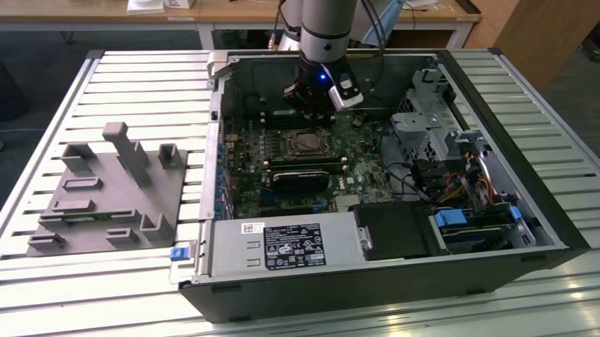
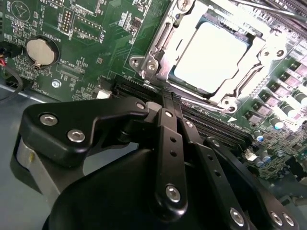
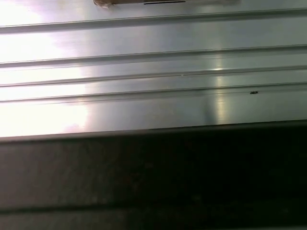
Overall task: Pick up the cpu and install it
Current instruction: 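Install the first cpu locking lever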
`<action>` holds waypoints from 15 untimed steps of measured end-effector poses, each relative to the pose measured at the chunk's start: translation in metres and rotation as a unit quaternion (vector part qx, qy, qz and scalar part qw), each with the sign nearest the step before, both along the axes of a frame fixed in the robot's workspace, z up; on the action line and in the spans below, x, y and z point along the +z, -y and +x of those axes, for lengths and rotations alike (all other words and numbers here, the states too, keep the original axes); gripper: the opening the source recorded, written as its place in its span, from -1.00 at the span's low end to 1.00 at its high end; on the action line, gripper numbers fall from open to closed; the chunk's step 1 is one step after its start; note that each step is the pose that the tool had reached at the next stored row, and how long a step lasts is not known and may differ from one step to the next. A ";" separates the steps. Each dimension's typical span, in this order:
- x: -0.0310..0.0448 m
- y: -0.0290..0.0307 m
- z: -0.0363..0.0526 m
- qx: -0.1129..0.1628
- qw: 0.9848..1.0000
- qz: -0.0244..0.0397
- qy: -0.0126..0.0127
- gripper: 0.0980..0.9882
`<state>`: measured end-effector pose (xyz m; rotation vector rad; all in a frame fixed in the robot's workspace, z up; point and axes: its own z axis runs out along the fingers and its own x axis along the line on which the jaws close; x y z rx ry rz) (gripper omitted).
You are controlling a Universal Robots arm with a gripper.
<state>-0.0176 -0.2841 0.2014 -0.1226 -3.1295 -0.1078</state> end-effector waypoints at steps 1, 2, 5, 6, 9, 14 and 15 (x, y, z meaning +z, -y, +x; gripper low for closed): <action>-0.0004 0.0000 0.0001 0.000 1.000 -0.001 0.000 -0.98; -0.0009 0.0000 0.0002 0.000 1.000 -0.003 0.000 -0.98; -0.0027 -0.0001 0.0008 0.000 1.000 -0.005 0.000 -0.98; -0.0035 -0.0004 0.0011 0.000 1.000 -0.005 0.000 -0.98; -0.0041 -0.0006 0.0014 0.000 1.000 -0.006 0.000 -0.98; 0.0017 -0.0008 0.0014 0.000 1.000 -0.001 0.000 -0.98; 0.0049 -0.0007 0.0014 0.000 1.000 0.000 0.000 -0.98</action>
